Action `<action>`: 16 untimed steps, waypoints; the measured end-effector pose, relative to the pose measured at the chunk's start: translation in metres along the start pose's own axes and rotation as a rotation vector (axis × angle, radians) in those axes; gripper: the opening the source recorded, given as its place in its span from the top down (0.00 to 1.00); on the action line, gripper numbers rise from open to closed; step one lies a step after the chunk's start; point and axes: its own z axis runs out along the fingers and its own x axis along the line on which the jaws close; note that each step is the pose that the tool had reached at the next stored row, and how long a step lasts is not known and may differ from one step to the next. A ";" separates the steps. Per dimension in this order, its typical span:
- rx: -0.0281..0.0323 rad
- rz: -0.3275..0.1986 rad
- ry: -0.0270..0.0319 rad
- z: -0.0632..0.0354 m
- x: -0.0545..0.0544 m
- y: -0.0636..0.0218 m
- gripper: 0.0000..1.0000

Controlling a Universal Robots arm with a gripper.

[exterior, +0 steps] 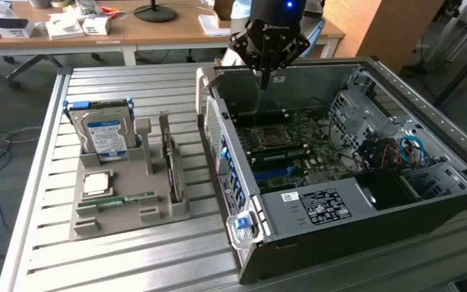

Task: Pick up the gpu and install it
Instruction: 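Reach for the gpu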

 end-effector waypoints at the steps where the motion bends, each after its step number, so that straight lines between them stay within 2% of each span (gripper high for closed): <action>1: 0.0001 0.000 0.0000 0.0000 0.000 0.0000 0.89; 13: 0.0001 0.000 0.0000 0.0000 0.000 0.0000 0.89; 16: 0.0000 0.000 -0.0001 0.0000 0.003 -0.0003 0.89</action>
